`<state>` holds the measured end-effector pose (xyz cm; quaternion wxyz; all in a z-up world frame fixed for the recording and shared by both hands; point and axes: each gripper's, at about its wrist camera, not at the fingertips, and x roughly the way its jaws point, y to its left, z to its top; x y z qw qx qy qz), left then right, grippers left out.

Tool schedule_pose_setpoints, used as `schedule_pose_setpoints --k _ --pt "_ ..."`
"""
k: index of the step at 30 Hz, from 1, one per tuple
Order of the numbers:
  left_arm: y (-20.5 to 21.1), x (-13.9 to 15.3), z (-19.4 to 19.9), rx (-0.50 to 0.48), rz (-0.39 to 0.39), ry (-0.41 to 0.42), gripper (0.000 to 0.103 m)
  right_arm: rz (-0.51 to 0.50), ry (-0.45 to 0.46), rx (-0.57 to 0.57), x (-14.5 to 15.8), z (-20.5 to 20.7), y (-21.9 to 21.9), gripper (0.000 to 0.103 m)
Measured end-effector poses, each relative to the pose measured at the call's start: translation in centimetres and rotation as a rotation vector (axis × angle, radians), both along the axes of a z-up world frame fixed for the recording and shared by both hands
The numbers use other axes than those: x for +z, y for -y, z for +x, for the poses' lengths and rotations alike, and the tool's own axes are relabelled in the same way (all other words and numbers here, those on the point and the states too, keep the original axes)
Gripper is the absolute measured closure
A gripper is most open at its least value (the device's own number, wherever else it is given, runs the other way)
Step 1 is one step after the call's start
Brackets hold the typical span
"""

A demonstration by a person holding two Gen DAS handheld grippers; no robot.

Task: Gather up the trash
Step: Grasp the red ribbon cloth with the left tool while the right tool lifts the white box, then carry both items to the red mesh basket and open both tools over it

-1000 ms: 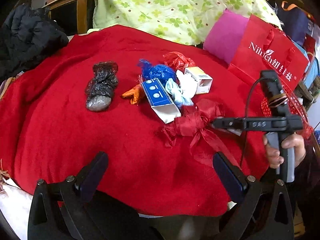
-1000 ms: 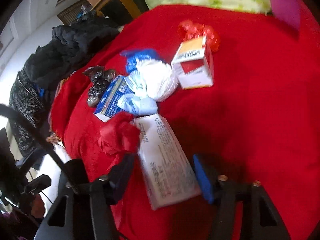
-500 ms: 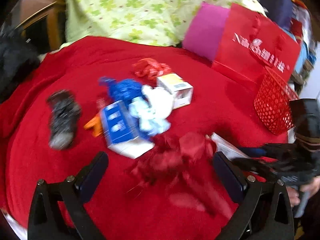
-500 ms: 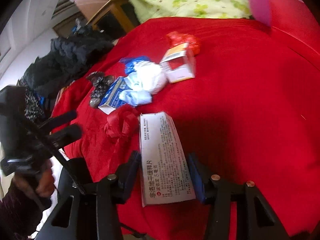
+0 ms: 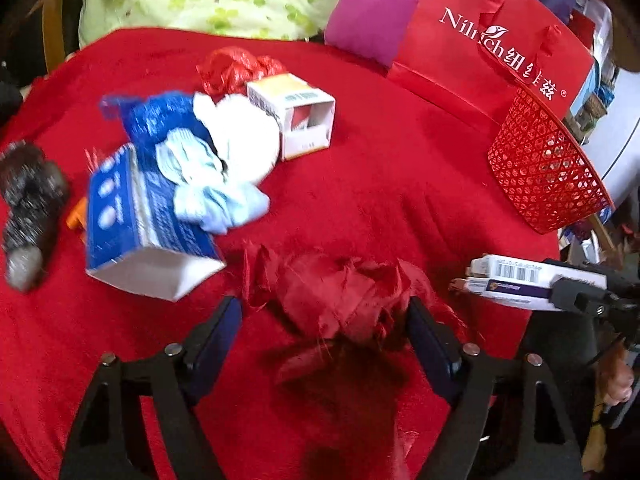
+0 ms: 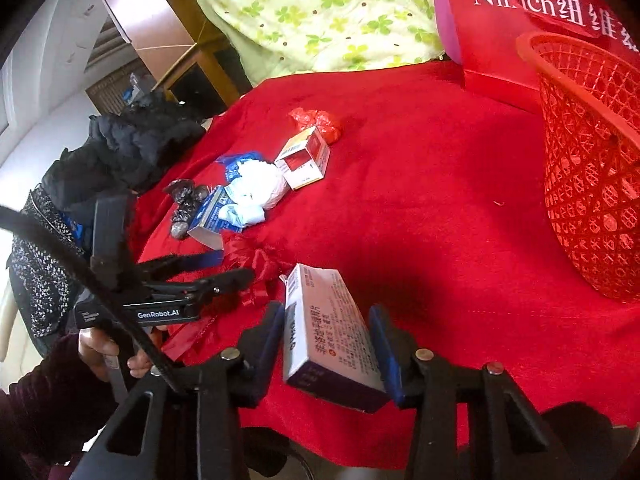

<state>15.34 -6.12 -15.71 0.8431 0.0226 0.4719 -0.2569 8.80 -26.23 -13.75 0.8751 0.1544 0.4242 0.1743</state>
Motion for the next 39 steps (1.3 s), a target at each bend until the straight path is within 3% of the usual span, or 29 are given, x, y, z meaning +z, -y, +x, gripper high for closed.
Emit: schedule_pose_setpoints --k 2,4,6,9,20,26,33,35,37,39 --pt "0.4 -0.1 0.0 -0.006 -0.017 -0.024 0.039 -0.011 -0.016 0.000 -0.7 0.2 -0.2 0.065" --pt "0.6 -0.2 -0.1 -0.001 -0.023 -0.040 0.048 -0.010 -0.029 -0.003 -1.3 0.3 -0.2 0.066" --pt "0.5 -0.3 0.0 0.003 -0.048 -0.061 0.063 0.001 -0.030 0.001 -1.3 0.1 0.0 0.067" --pt "0.5 -0.2 0.0 0.012 -0.050 -0.074 0.068 0.009 -0.020 0.001 -1.0 0.0 0.3 0.068" --pt "-0.3 4.8 -1.6 0.030 -0.062 0.059 0.071 0.125 0.031 -0.016 1.4 -0.2 1.2 0.068" --pt "1.0 9.7 -2.1 0.002 -0.081 0.152 0.071 0.168 0.152 -0.055 5.9 -1.1 2.6 0.068" --pt "3.4 15.2 -1.5 0.011 -0.100 0.297 0.071 0.218 0.296 -0.174 10.8 -4.5 8.8 0.076" --pt "4.4 15.9 -1.3 -0.004 -0.117 0.301 0.071 0.215 0.309 -0.208 11.3 -5.2 10.2 0.076" --pt "5.6 15.7 -1.2 0.002 -0.074 0.330 0.071 0.179 0.308 -0.246 10.9 -5.2 11.0 0.076" --pt "6.0 14.9 -0.8 0.005 -0.072 0.298 0.071 0.171 0.269 -0.261 9.7 -4.8 11.1 0.076"
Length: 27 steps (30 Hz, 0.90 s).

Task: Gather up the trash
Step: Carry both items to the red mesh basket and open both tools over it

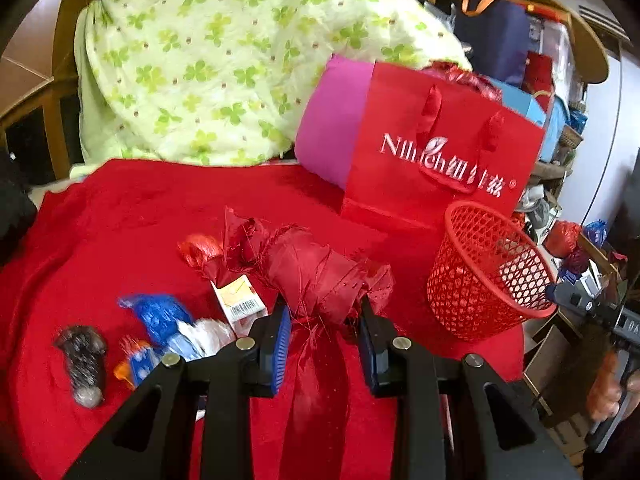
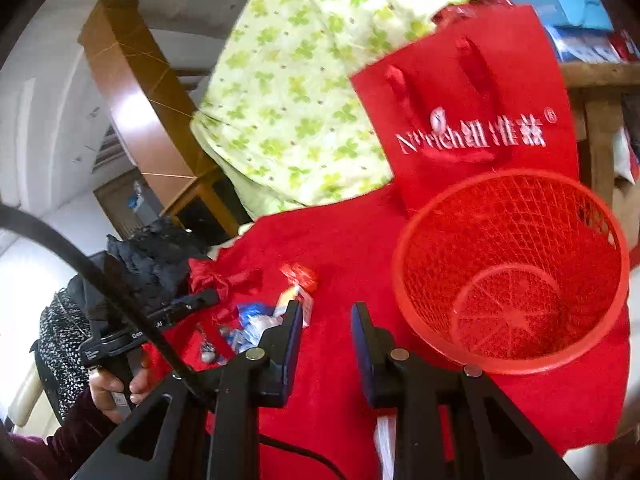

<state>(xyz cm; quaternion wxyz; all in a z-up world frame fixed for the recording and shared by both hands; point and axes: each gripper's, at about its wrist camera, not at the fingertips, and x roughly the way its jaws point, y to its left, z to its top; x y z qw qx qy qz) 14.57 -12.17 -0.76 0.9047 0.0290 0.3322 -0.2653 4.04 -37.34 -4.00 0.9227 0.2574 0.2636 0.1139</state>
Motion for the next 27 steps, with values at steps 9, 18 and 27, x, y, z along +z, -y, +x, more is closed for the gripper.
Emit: schedule_pose_setpoints --k 9,18,27 --pt "4.4 0.4 -1.1 -0.110 0.063 0.010 0.071 -0.010 0.052 -0.104 0.5 -3.2 4.1 0.075" --pt "3.1 -0.1 -2.8 -0.071 0.100 0.060 0.071 -0.043 0.079 -0.031 -0.1 -4.6 2.0 0.021" --pt "-2.2 1.0 -2.4 0.012 0.091 0.081 0.071 -0.049 0.142 0.017 1.1 -4.0 -1.3 0.021"
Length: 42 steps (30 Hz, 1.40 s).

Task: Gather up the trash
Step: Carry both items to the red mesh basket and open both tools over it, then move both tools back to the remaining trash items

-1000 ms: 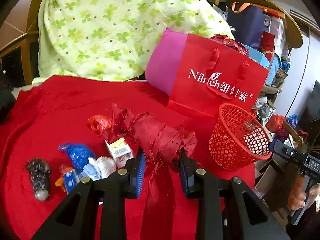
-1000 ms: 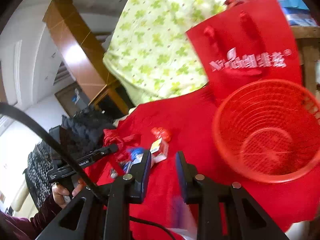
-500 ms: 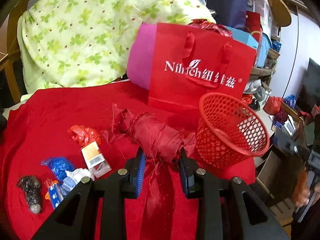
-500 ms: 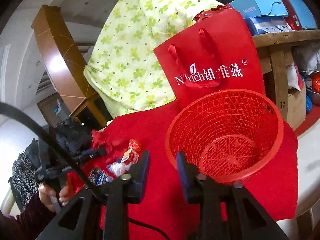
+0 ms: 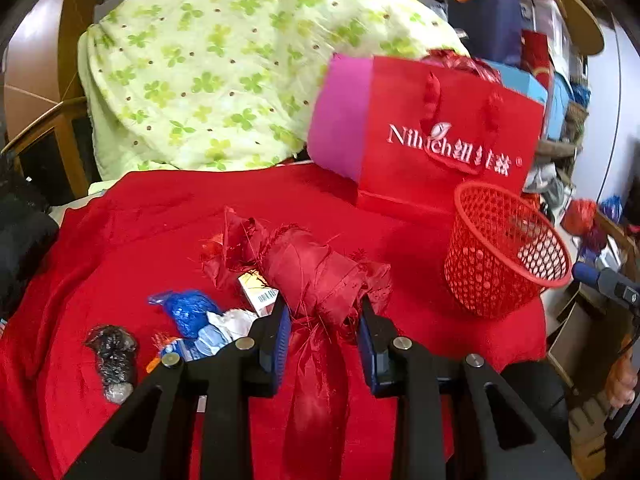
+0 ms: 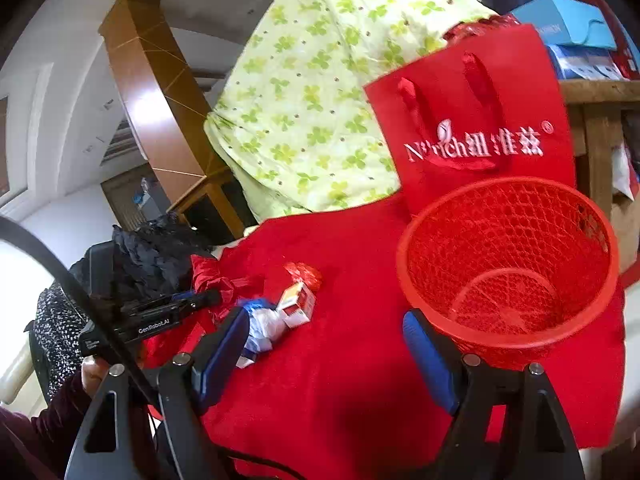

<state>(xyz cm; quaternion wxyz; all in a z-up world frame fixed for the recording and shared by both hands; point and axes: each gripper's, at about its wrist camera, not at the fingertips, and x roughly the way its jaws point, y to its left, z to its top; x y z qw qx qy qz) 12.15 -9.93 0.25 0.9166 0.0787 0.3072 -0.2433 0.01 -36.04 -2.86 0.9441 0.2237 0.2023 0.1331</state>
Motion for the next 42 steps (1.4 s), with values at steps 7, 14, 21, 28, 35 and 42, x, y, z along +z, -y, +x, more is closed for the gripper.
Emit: schedule_pose_setpoints --k 7,14,21,28,35,42 --pt "4.5 1.8 -0.1 -0.102 -0.014 0.002 0.070 0.006 0.046 -0.109 0.8 -2.5 2.9 0.021" --pt "14.4 3.6 -0.5 -0.259 -0.017 0.002 0.065 0.040 0.075 -0.273 0.8 -6.8 9.3 0.021" --pt "23.9 3.0 -0.3 -0.334 0.034 -0.034 0.030 0.067 0.057 -0.356 -0.2 -9.2 12.9 0.021" --pt "21.6 2.2 0.1 -0.292 0.044 -0.026 0.029 0.053 0.026 -0.331 -1.2 -8.8 12.9 0.021" --pt "9.0 2.1 2.3 -0.066 0.057 0.026 0.029 0.002 0.014 -0.204 -1.1 -5.7 8.4 0.021" --pt "-8.6 -1.7 2.8 0.298 0.106 0.009 0.029 -0.051 -0.056 -0.003 -1.3 0.0 0.2 0.021"
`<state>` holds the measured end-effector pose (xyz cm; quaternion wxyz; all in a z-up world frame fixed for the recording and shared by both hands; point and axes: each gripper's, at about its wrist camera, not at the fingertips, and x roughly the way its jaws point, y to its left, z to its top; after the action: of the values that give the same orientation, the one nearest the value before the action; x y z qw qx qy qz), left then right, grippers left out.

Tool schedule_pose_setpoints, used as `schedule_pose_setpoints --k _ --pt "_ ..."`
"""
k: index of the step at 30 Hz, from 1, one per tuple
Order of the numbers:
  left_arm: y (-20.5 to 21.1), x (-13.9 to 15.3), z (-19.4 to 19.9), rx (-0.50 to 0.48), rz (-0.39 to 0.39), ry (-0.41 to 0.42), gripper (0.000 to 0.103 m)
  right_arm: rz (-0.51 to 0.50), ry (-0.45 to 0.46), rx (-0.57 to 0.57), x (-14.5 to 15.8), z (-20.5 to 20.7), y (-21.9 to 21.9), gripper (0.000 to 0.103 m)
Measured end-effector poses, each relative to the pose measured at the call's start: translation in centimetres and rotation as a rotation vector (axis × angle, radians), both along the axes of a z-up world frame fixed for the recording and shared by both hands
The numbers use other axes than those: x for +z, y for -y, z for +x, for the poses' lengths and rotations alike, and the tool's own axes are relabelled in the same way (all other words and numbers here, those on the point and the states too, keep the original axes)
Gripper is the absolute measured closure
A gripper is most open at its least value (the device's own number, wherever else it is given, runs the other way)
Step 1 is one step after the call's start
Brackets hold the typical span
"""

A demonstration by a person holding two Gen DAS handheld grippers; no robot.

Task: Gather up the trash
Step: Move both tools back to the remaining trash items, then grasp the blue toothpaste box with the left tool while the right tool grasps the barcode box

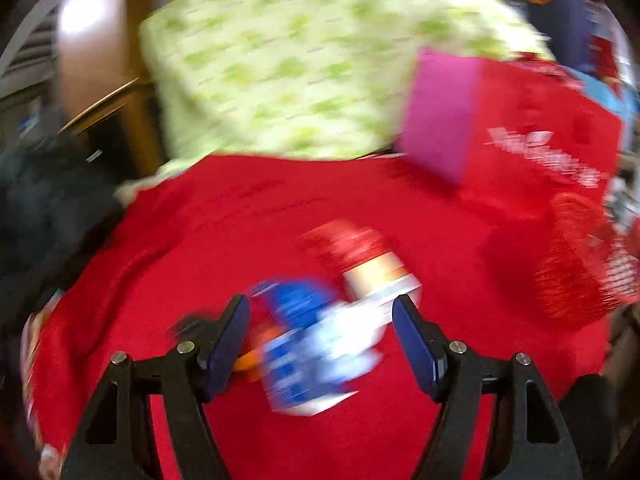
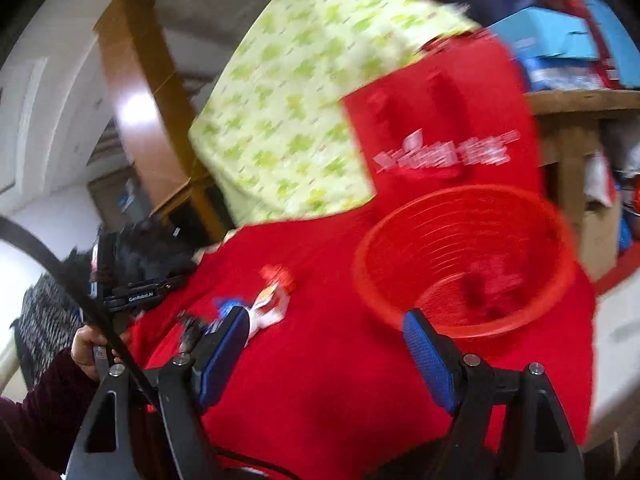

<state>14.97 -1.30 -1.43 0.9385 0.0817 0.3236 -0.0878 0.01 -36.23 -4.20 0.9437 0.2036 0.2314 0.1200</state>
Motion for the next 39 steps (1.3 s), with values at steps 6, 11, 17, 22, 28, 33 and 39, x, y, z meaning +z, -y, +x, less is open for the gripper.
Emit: schedule_pose_setpoints --k 6,11,17,22,28,33,39 --pt "-8.1 -5.0 -1.5 0.119 -0.077 -0.102 0.029 -0.062 -0.097 0.181 -1.4 6.0 -9.5 0.021" --pt "-9.1 -7.2 -1.6 0.093 -0.162 -0.168 0.029 -0.116 -0.148 0.193 -2.6 10.6 -14.7 0.021" --pt "-6.6 -7.1 0.6 0.022 -0.234 -0.183 0.029 -0.128 -0.233 0.116 -3.5 17.6 -16.3 0.021" --pt "-4.6 -8.9 3.1 0.042 -0.234 -0.242 0.029 -0.146 -0.297 0.081 -4.1 23.3 -18.4 0.021" --pt "-4.0 -10.7 4.8 0.024 -0.272 -0.320 0.049 -0.216 -0.399 0.051 -6.3 28.9 -21.2 0.023" --pt "-3.6 -11.6 5.3 0.004 -0.281 -0.347 0.055 -0.270 -0.515 0.071 -8.9 32.1 -23.1 0.044" --pt "-4.2 -11.2 4.4 -0.015 -0.313 -0.335 0.056 -0.251 -0.489 0.051 -8.8 30.8 -21.9 0.053"
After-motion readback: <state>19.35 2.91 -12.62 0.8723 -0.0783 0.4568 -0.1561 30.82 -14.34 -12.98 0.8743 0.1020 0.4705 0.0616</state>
